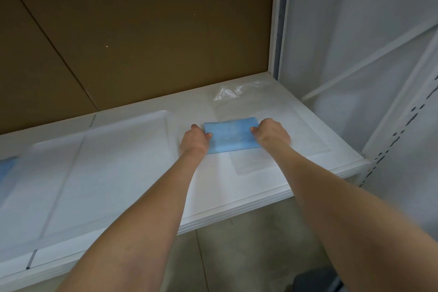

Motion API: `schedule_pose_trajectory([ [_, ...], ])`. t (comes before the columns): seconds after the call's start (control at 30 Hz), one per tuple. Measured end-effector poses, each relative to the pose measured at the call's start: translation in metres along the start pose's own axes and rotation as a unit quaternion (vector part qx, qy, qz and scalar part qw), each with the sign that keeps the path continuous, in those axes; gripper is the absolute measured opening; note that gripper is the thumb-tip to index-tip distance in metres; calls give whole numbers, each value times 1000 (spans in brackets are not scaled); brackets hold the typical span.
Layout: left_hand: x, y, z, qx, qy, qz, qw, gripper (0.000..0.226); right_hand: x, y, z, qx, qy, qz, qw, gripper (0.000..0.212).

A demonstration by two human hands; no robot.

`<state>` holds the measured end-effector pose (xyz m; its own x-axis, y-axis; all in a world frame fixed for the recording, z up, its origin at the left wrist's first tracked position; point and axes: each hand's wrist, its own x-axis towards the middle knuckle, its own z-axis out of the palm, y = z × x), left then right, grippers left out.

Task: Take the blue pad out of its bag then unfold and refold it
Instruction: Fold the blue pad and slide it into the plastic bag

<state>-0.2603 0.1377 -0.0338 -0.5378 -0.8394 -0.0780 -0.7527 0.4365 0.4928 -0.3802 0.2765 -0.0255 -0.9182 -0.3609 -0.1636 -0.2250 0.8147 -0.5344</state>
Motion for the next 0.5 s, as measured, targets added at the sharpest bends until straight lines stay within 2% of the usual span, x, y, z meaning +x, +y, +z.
schedule_pose_trajectory([
  [0.17, 0, 1, -1, 37, 16, 33, 999, 36, 1, -3, 0, 9, 11, -2, 1000, 31],
  [0.33, 1, 8, 1, 124, -11, 24, 992, 39, 0, -5, 2, -29, 19, -11, 999, 29],
  [0.43, 4, 14, 2, 100, 3, 22, 995, 44, 1, -8, 0, -35, 31, -23, 999, 35],
  [0.5, 7, 19, 1, 42, 6, 10, 999, 44, 3, -9, -3, -18, 26, -21, 999, 31],
])
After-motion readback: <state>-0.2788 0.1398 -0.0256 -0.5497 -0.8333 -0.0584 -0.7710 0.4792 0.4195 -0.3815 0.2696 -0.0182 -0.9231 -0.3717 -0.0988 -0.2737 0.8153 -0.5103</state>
